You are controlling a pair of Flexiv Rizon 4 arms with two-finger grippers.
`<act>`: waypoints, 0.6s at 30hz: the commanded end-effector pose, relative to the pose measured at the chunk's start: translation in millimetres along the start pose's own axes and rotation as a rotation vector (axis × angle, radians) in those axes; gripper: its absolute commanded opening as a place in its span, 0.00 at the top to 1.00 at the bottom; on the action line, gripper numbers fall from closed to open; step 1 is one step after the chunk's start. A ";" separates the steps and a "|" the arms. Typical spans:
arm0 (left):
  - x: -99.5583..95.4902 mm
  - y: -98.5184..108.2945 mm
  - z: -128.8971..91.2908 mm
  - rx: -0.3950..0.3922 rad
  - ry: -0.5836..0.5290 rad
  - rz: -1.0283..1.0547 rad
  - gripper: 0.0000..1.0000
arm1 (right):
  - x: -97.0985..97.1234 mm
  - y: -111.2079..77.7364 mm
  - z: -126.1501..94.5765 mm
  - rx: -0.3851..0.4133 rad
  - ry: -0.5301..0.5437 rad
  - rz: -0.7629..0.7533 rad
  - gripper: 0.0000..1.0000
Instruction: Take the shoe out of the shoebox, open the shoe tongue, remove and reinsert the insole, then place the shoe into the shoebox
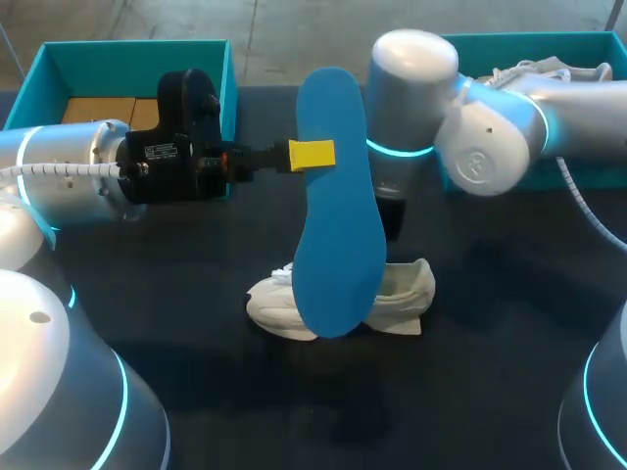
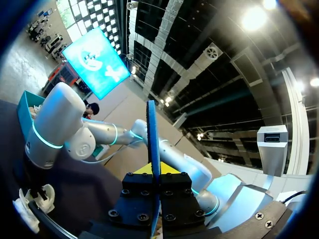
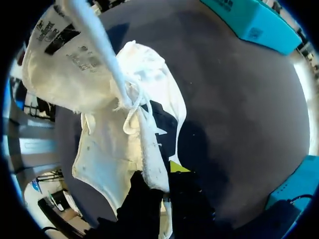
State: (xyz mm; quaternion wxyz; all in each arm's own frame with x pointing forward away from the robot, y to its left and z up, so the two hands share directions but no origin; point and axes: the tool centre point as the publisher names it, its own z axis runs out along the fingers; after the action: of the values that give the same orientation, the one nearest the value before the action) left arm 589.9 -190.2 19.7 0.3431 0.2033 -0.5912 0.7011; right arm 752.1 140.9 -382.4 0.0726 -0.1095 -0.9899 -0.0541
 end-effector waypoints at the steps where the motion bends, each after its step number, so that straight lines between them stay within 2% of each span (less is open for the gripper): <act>1: -0.2 2.2 0.1 0.004 0.001 0.000 1.00 | 0.8 0.8 -3.7 -0.019 0.016 0.040 1.00; 5: -0.2 2.2 0.1 0.004 0.001 0.000 1.00 | 3.2 0.9 -8.9 -0.056 0.049 0.108 1.00; 11: -0.2 2.2 0.1 0.004 0.001 0.000 1.00 | 8.0 -1.8 -14.2 -0.114 0.084 0.290 1.00; 16: -0.2 2.2 0.1 0.004 0.001 0.000 1.00 | 13.4 -3.6 -20.2 -0.199 0.068 0.434 1.00; 18: -0.2 2.2 0.1 0.004 0.001 0.000 1.00 | 15.2 -3.4 -22.3 -0.199 0.066 0.492 1.00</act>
State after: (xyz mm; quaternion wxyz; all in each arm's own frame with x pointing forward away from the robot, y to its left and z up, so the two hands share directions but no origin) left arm 589.9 -190.2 19.6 0.3431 0.2033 -0.5912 0.7011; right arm 750.3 146.0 -363.7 0.1184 -0.3274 -0.9306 -0.1134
